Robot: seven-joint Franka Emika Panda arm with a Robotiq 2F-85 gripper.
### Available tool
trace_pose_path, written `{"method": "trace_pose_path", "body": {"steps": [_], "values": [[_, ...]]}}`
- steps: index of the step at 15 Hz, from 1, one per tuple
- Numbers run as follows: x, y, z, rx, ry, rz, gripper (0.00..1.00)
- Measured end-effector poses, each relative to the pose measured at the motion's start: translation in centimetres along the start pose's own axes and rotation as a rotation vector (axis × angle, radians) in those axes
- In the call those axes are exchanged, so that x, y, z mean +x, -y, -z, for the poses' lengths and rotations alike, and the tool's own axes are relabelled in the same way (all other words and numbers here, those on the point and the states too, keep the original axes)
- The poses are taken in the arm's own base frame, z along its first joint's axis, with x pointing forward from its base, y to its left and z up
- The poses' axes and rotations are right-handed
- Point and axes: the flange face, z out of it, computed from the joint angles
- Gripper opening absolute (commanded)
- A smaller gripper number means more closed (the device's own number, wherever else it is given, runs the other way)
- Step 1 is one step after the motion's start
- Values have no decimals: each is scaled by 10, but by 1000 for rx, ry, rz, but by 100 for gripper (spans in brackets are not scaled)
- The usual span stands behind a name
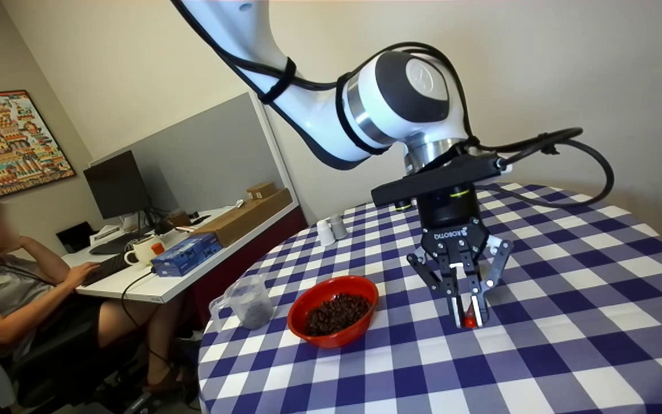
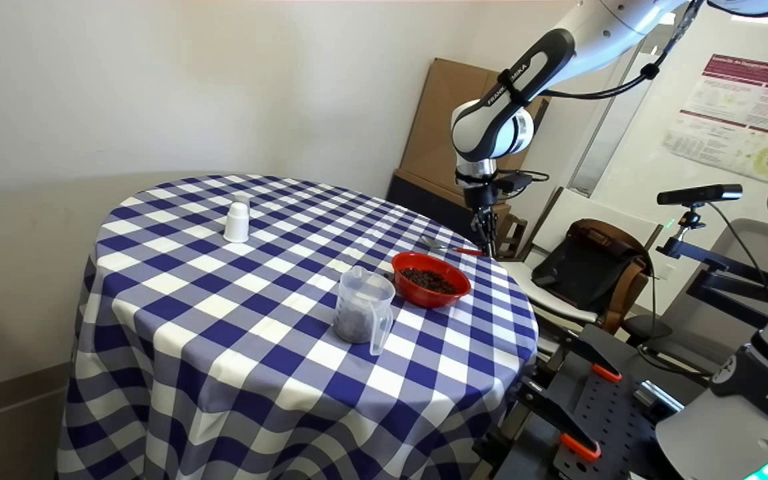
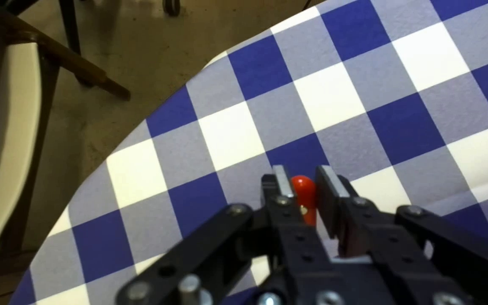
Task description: Pick up the spoon and scoop some of the contents in the bowl and put them in the jar
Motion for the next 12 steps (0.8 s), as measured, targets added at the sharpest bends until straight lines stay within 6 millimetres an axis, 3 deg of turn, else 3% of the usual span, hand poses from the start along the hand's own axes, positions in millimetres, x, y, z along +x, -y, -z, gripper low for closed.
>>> {"method": "trace_pose_path", "body": {"steps": [5, 6, 7, 8, 12], "values": [[-2, -20, -38, 58, 18, 44, 5], [-1, -23, -42, 59, 13, 52, 13], [-1, -25, -46, 60, 8, 62, 45], [-1, -26, -49, 60, 3, 72, 46], [1, -24, -53, 61, -1, 106, 73]]}}
